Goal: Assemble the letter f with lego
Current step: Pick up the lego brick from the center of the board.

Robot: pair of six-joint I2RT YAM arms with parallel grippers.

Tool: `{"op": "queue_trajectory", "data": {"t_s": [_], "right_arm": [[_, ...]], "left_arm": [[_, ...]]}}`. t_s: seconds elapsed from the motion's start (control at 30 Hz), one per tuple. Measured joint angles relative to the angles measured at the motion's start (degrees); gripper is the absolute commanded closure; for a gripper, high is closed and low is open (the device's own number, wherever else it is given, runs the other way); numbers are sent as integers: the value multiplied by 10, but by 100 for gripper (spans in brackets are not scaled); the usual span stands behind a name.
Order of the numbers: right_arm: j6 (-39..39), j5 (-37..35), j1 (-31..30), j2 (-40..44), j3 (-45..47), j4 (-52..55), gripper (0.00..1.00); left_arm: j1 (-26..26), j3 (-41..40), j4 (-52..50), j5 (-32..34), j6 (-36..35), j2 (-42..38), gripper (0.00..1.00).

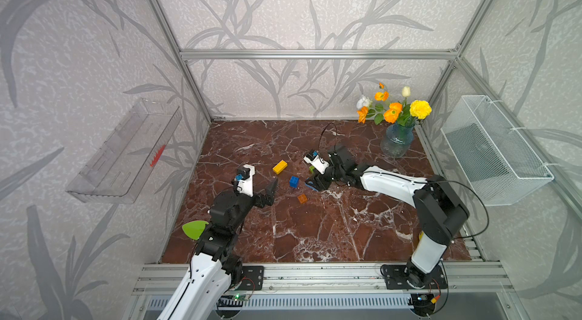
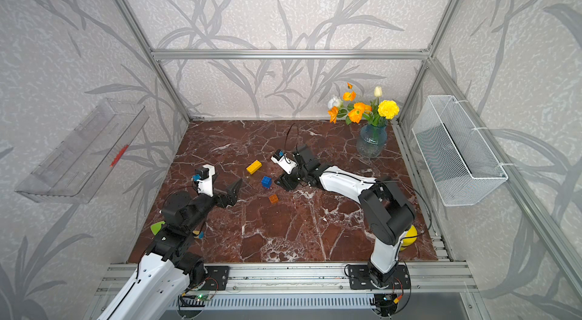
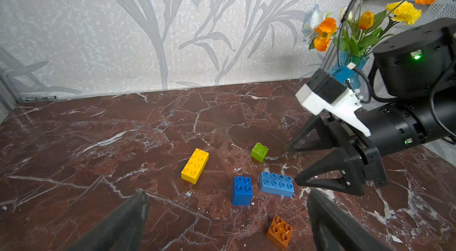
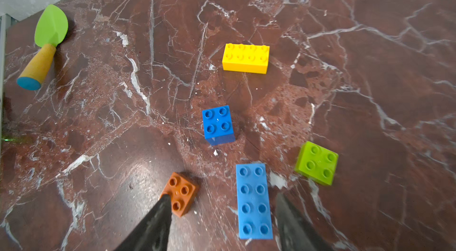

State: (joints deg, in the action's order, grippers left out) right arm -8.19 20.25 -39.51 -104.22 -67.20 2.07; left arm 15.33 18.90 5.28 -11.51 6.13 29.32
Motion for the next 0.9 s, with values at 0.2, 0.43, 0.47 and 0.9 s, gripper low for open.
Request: {"op": "queue_trajectory", "data": {"t_s": [0.2, 0.43, 0.47, 0.9], "right_arm": [[0, 7, -18, -76, -66, 9, 38], [0, 14, -25, -135, -132, 31, 37], [0, 14, -25, -140, -139, 35, 37], [-10, 23, -38, -184, -191, 73, 45]], "left_arm": [[1, -25, 3, -1, -5, 0, 1], [1, -29, 8, 5, -7, 0, 1], [1, -29, 8, 5, -8, 0, 1], [1, -30, 12, 12, -15, 0, 1]]}}
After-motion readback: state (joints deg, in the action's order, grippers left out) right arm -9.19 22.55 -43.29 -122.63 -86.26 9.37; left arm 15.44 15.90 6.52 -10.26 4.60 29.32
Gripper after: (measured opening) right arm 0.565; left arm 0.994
